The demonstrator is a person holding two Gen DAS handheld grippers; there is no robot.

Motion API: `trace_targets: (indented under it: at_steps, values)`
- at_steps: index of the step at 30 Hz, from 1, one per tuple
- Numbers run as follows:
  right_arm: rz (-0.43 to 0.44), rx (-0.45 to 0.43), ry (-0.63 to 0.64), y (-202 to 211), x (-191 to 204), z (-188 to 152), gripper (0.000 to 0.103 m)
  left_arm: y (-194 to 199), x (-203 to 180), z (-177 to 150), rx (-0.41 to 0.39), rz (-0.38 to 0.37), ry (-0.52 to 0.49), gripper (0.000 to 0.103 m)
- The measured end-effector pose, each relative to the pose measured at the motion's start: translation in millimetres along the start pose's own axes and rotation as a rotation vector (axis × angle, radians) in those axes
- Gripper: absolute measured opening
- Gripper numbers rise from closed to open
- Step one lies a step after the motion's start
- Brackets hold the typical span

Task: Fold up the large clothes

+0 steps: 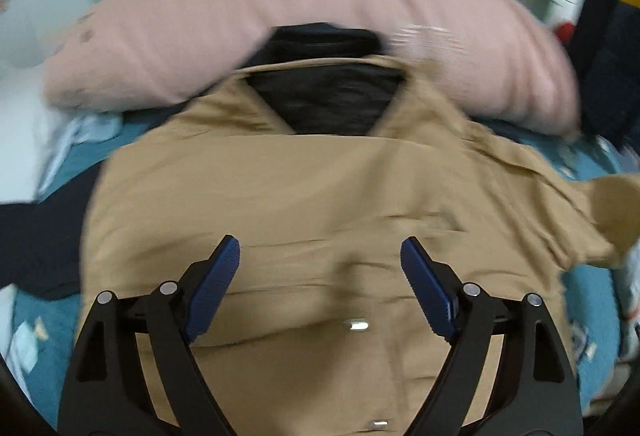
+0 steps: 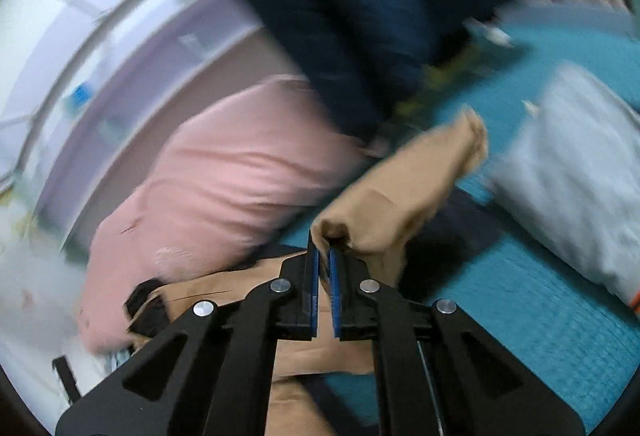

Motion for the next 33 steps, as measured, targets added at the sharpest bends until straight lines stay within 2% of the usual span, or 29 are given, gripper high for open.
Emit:
trace_targets:
  at_steps: [1, 4, 7, 10, 17, 20, 25, 29, 33]
  values:
    - [0.03, 0.004, 0.026, -1, 16, 1, 0.005, -4, 12, -2, 0.02, 0.029, 0.02, 0.083]
    - [0.124, 0.023, 0.094, -9, 67, -3, 0.005, -14, 42, -11, 0.066, 0.056, 0.071, 0.083]
    - [0.214, 0.068, 0.143, -25, 117, -19, 0.005, -19, 69, -21, 0.086, 0.09, 0.099, 0.083]
    - [0.291, 0.134, 0.176, -42, 164, -47, 0.005, -17, 90, -26, 0.085, 0.087, 0.127, 0.083]
    - [0.388, 0.335, 0.233, -97, 241, -139, 0.005, -11, 135, -34, 0.096, 0.088, 0.172, 0.083]
    - [0.397, 0.435, 0.266, -117, 257, -183, 0.005, -11, 150, -37, 0.099, 0.087, 0.202, 0.083]
    - [0.379, 0.579, 0.295, -132, 254, -243, 0.005, -8, 167, -44, 0.099, 0.087, 0.226, 0.083]
    - [0.34, 0.641, 0.347, -136, 249, -268, 0.008, -7, 176, -45, 0.097, 0.084, 0.245, 0.083]
    - [0.319, 0.709, 0.312, -138, 235, -274, 0.011, -4, 179, -44, 0.094, 0.08, 0.266, 0.083]
Point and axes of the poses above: each gripper's, at about its wrist camera, not at the fingertips, and y roughly against the way its jaws point, x to its left, z to its top, the point moved 6 cm from there along -y, roughly the way its jaws point, and after that the axes turned 9 degrees about z, right-handed, at the moved point
